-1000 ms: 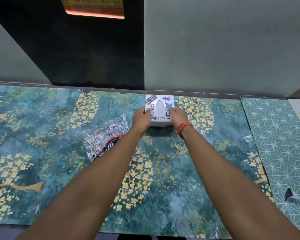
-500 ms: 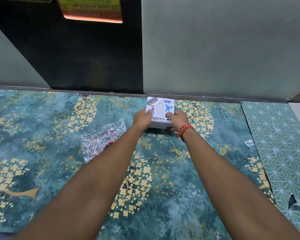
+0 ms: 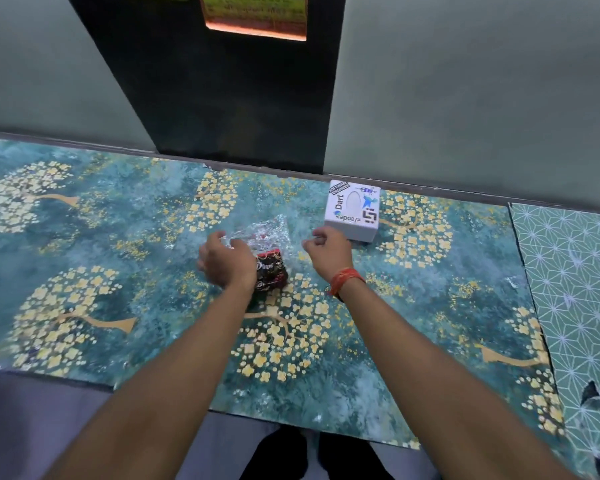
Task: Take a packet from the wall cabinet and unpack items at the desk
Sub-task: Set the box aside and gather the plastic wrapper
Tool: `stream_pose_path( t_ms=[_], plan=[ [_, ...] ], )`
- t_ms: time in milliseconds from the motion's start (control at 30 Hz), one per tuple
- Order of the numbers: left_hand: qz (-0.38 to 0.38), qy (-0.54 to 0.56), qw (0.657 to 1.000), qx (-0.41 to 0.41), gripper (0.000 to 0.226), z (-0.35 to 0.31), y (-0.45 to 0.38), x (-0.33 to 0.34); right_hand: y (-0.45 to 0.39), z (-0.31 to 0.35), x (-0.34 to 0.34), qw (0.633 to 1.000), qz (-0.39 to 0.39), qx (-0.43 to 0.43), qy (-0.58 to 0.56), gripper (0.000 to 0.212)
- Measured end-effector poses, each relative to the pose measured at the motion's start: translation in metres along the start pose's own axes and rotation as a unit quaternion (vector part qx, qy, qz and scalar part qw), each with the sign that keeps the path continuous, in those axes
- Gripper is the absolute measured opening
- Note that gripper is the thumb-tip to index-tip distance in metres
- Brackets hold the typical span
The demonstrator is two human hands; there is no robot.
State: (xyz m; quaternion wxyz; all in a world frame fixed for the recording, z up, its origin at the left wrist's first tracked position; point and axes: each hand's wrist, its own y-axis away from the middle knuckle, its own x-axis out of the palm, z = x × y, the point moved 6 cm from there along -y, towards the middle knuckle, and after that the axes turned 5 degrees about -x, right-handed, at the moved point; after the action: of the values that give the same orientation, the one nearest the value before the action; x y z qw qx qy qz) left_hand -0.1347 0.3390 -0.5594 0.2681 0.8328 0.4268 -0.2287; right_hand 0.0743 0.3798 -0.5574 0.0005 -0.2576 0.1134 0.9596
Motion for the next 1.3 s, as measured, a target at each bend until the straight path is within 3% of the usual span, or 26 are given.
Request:
stream_pose_path(
  t_ms=[100,133,233,400,500,767,1000,1100,1200,1300],
  plan=[
    [0.070,-0.102,0.986,-0.112,0.041,0.035,-0.029,-0.016,0.001,-0.005,0.029,0.995,0.054,0.080,0.030,0.030],
    [0.101,-0.103,0.983,-0.112,0.041,0.041,-0.035,-0.016,-0.001,-0.006,0.036,0.993,0.064,0.094,0.040,0.022],
    [0.167,-0.042,0.981,-0.085,0.018,0.047,-0.041,-0.014,-0.012,-0.009,0.049,0.991,0.051,0.121,0.036,0.039],
    [0.235,0.044,0.966,-0.102,0.014,0.056,-0.044,-0.014,-0.016,-0.015,0.054,0.980,0.079,0.173,-0.065,0.005],
    [0.289,0.115,0.936,-0.166,0.018,0.062,-0.039,-0.020,-0.004,-0.016,0.041,0.964,0.070,0.176,-0.185,0.019],
    [0.361,0.271,0.859,-0.243,0.008,0.058,-0.007,-0.034,0.025,-0.012,-0.001,0.949,0.019,0.129,-0.286,0.033],
    [0.451,0.373,0.750,-0.306,0.007,0.058,0.009,-0.034,0.032,-0.011,-0.031,0.922,0.054,0.092,-0.373,0.033],
    [0.555,0.260,0.740,-0.276,0.040,0.037,0.029,-0.034,0.027,-0.001,-0.042,0.920,0.135,0.060,-0.362,0.045],
    [0.649,0.099,0.722,-0.219,0.024,0.013,0.065,-0.031,0.027,0.010,-0.041,0.925,0.199,0.046,-0.322,0.046],
    [0.688,0.002,0.711,-0.146,0.002,0.006,0.088,-0.019,0.029,0.013,-0.038,0.934,0.232,0.043,-0.269,0.017]
  ],
)
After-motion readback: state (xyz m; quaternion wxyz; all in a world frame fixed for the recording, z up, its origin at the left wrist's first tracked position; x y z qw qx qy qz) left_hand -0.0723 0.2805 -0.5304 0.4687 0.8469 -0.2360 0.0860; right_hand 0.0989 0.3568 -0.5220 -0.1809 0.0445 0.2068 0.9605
